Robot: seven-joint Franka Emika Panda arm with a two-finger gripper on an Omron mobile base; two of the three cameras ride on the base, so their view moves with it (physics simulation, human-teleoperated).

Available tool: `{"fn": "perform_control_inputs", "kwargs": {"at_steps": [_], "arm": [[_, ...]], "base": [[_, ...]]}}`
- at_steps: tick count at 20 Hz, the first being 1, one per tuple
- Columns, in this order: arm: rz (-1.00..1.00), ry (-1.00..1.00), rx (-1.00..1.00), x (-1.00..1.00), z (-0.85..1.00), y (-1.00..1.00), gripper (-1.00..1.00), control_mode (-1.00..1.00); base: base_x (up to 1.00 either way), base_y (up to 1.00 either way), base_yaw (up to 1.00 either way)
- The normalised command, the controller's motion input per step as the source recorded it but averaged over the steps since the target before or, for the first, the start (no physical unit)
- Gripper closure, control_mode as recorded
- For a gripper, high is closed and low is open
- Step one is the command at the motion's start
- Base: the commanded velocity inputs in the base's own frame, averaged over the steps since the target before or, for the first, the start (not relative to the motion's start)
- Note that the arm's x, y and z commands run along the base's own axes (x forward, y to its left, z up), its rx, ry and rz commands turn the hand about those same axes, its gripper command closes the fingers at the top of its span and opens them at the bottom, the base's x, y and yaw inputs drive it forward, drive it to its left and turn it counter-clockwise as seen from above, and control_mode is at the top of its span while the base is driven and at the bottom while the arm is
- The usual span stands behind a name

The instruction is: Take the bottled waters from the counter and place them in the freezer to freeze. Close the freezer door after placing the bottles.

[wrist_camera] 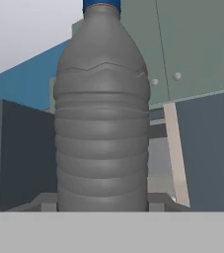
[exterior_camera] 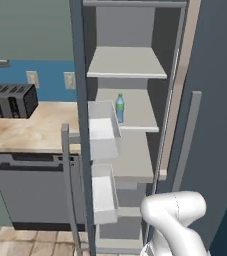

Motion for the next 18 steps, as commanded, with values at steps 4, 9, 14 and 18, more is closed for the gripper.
{"fn": "perform_control_inputs", "kwargs": {"at_steps": [4,9,14,18], "arm": [[0.0,0.0,0.0,0.0,0.0,0.0,1.0,1.0],[0.0,0.0,0.0,0.0,0.0,0.0,1.0,1.0],[0.0,0.0,0.0,0.0,0.0,0.0,1.0,1.0],[0.0,0.0,0.0,0.0,0.0,0.0,1.0,1.0]], "base": [[-0.06,-0.38,0.06],[-0.1,-0.06,0.07],[0.0,-0.08,0.04],[0.01,0.0,0.01]]}}
